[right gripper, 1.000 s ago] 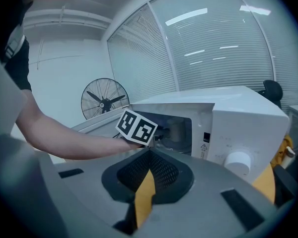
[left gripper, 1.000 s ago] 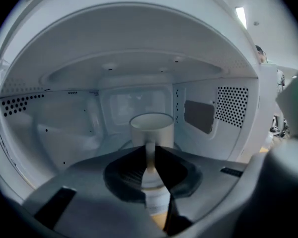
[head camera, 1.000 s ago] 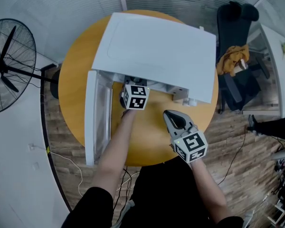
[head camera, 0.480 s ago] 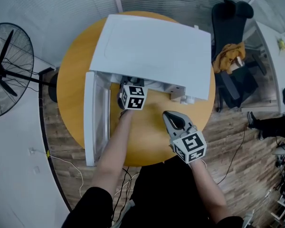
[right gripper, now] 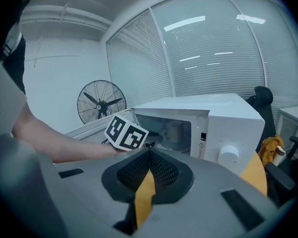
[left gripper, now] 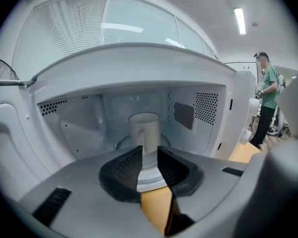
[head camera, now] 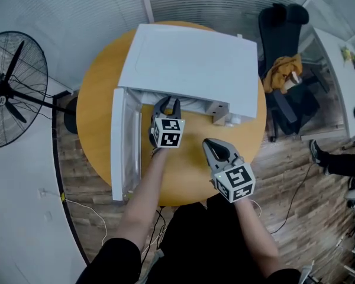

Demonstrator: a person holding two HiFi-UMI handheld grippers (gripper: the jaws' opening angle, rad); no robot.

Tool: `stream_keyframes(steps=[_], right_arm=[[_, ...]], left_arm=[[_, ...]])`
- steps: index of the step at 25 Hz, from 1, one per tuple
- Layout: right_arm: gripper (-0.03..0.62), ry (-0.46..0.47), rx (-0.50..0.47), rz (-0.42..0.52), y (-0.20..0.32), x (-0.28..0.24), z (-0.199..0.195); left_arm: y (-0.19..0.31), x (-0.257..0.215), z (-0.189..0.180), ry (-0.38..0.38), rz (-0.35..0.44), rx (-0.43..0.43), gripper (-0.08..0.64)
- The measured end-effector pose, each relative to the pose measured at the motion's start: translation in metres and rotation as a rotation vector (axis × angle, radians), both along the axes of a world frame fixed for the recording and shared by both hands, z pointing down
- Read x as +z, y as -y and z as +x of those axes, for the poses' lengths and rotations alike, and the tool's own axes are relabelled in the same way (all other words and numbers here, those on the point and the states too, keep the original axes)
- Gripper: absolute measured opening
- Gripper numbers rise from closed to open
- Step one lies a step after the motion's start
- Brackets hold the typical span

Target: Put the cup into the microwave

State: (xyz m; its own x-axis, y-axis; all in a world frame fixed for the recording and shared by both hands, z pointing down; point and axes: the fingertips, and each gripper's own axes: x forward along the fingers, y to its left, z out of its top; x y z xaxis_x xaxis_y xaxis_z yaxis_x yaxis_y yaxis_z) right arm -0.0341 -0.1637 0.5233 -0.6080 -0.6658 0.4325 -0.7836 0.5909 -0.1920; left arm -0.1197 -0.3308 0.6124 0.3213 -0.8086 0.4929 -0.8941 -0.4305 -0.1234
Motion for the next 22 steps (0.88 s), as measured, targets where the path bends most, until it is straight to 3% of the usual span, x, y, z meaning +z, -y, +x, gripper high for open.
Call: stream_keyframes(steps=[13, 22], right_arm=[[0.009, 0.006, 0.014, 0.037, -0.041, -0.015, 0.004], [0.009, 0.036, -0.037, 0.059, -0.063, -0.026, 0.021]], left_arm=[[-0.076, -0.036, 0.002, -0.105, 0.017, -0.037, 0.074], [-0.133, -0.057, 0.016, -0.114, 0.024, -0.066, 0.071]])
